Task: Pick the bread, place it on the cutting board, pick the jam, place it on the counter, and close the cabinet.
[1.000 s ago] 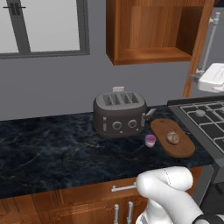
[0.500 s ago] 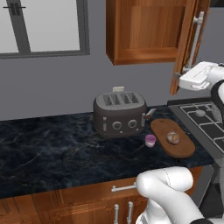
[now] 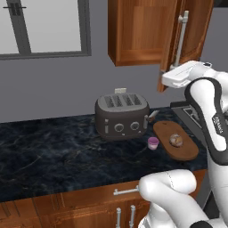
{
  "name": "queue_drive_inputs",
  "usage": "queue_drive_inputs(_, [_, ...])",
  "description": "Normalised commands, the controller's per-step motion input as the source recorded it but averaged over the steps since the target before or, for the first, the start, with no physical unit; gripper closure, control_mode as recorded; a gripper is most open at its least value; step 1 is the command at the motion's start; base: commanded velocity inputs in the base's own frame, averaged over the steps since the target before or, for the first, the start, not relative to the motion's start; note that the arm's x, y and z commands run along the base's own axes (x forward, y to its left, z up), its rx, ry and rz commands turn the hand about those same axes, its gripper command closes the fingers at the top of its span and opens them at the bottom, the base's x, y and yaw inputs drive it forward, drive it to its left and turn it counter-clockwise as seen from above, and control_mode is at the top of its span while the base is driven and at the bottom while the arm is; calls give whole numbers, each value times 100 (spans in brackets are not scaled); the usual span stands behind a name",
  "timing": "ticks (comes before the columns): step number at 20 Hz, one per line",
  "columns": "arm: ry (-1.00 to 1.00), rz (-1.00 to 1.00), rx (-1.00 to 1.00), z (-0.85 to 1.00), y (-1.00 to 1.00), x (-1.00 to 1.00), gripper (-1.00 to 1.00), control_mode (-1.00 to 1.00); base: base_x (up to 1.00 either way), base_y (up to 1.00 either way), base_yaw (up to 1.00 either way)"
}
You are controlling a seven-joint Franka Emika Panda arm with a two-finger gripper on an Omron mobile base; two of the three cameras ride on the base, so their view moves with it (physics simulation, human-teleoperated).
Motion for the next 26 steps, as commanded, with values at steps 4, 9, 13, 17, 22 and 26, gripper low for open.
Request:
queue_drive_inputs(4, [0, -6, 0, 0, 35, 37, -100, -100, 0, 0, 0])
queue_drive_inputs(9, [0, -5, 0, 0, 34, 35, -100, -100, 0, 0, 0])
queue_drive_inputs(13, [0, -5, 0, 0, 35, 36, -100, -100, 0, 0, 0])
queue_drive_inputs(17, [-1, -5, 0, 0, 33, 33, -100, -100, 0, 0, 0])
queue_drive_inputs(22, [-1, -5, 0, 0, 33, 35, -100, -100, 0, 0, 0])
queue_drive_inputs(26, [-1, -5, 0, 0, 33, 38, -100, -100, 0, 0, 0])
